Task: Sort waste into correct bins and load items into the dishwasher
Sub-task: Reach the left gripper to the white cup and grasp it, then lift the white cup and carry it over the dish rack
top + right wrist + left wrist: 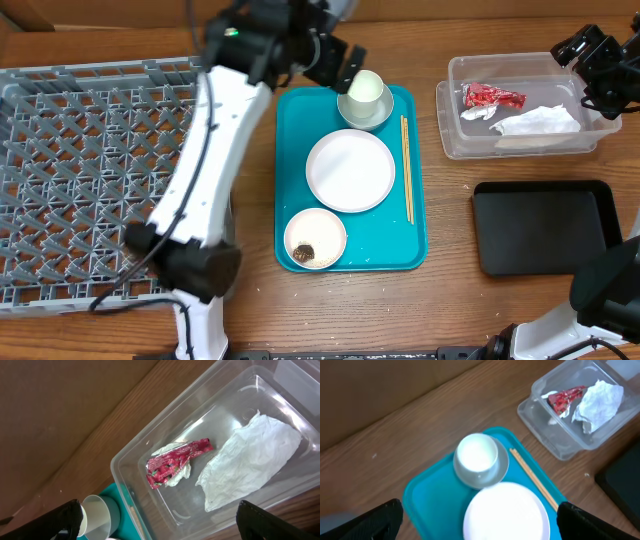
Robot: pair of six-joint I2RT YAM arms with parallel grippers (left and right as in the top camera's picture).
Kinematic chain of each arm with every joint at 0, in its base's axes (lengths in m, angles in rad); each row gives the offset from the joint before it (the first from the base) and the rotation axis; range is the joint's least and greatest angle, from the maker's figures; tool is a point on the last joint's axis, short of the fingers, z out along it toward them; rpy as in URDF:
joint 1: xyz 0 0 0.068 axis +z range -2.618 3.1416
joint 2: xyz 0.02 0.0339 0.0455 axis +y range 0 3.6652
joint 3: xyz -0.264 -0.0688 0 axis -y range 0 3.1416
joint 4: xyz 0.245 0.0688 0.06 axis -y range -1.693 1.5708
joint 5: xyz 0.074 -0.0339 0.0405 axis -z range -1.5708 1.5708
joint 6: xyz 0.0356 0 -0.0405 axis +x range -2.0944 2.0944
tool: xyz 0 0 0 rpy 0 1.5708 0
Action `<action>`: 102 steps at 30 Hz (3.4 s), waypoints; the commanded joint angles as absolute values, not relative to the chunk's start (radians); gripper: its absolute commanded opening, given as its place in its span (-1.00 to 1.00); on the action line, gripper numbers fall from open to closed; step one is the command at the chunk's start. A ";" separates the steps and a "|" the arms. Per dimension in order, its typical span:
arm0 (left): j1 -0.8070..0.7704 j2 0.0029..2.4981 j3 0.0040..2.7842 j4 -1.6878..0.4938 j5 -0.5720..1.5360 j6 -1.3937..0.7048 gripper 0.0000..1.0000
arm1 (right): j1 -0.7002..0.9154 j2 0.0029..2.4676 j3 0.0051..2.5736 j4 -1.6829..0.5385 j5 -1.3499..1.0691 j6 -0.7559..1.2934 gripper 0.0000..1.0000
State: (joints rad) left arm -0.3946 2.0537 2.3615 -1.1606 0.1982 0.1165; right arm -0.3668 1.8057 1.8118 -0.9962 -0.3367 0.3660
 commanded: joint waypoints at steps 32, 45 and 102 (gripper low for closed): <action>-0.561 2.497 2.384 -0.972 -0.007 0.206 -0.01 | -0.369 1.790 1.837 -0.993 -0.340 0.368 1.00; -0.551 2.498 2.350 -0.915 -0.008 0.202 -0.21 | -0.369 1.790 1.837 -0.993 -0.340 0.368 1.00; 0.007 2.011 2.457 -1.304 0.327 -0.297 -0.92 | -0.369 1.790 1.837 -0.993 -0.340 0.368 1.00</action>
